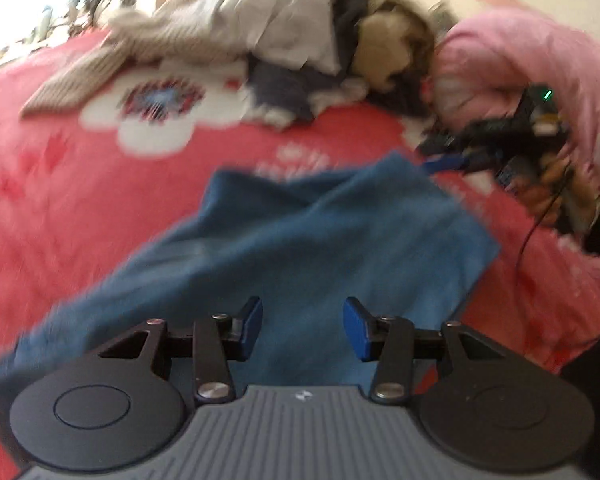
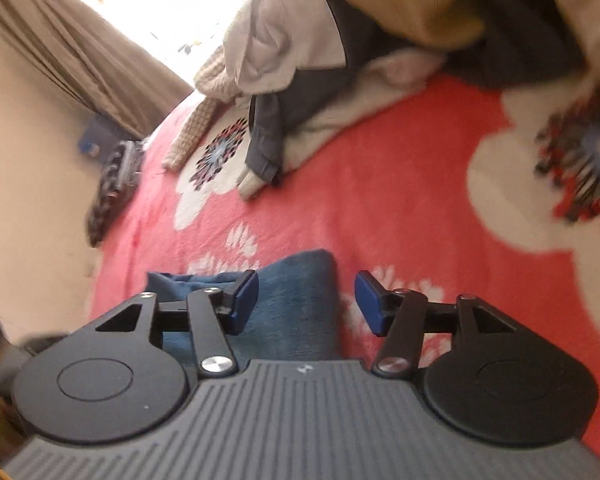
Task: Fold clothes
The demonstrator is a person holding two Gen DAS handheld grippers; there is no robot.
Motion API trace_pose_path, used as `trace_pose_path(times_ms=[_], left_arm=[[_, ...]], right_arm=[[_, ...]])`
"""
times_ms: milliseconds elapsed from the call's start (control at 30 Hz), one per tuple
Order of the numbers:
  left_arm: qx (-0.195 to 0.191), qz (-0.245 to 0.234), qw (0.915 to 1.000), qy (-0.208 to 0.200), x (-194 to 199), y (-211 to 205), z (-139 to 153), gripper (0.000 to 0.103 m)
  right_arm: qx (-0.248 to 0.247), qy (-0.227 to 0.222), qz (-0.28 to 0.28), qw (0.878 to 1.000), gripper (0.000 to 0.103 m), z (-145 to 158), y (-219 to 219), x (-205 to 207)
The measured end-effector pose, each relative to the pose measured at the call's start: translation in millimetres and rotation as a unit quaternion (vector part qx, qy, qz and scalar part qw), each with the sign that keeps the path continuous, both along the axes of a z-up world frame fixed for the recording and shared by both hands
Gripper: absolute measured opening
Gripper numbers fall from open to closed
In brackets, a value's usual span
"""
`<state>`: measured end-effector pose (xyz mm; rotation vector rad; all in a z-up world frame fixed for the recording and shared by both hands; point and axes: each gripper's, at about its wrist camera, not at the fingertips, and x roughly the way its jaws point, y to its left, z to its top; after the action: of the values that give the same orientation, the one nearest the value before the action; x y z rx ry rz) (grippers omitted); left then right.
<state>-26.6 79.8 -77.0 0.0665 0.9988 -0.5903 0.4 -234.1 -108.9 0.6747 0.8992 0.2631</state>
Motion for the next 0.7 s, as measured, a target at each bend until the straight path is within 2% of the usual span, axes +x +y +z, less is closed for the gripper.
trace_pose_path(times_ms=[67, 167, 267, 367, 433, 533, 600, 700], left_arm=[[0.020, 0.026, 0.9994, 0.014, -10.9, 12.6, -6.0, 0.043], [0.034, 0.073, 0.9965, 0.019, -25.4, 41.2, 1.3, 0.046], [0.068, 0.131, 0.9889, 0.010, -37.2, 73.2, 9.2, 0.046], [0.056, 0.173, 0.9833, 0.012, -37.7, 93.0, 15.7, 0.043], [0.043, 0.192, 0.9803, 0.011, -36.5, 102.7, 20.7, 0.044], [0.030, 0.155, 0.9873, -0.023, -30.4, 86.8, 31.3, 0.045], [0.007, 0.128, 0.9911, -0.035, -23.4, 74.3, 33.2, 0.045], [-0.020, 0.093, 0.9949, -0.032, -11.1, 52.3, 23.1, 0.045]], right_arm=[[0.021, 0.012, 0.019, 1.000, 0.055, -8.3, 1.4, -0.6], [0.037, 0.032, 0.046, 0.998, 0.055, -18.9, 5.3, -8.7], [0.045, 0.041, 0.073, 0.995, 0.055, -24.0, 8.0, -20.9], [0.064, 0.042, 0.080, 0.994, 0.055, -25.5, 4.5, -27.7], [0.080, 0.044, 0.073, 0.993, 0.055, -28.5, 1.2, -27.1], [0.092, 0.035, 0.060, 0.993, 0.055, -31.6, -1.1, -19.1], [0.105, 0.029, 0.052, 0.993, 0.055, -34.8, -2.2, -12.3], [0.123, 0.028, 0.054, 0.991, 0.056, -40.9, -1.8, -6.8]])
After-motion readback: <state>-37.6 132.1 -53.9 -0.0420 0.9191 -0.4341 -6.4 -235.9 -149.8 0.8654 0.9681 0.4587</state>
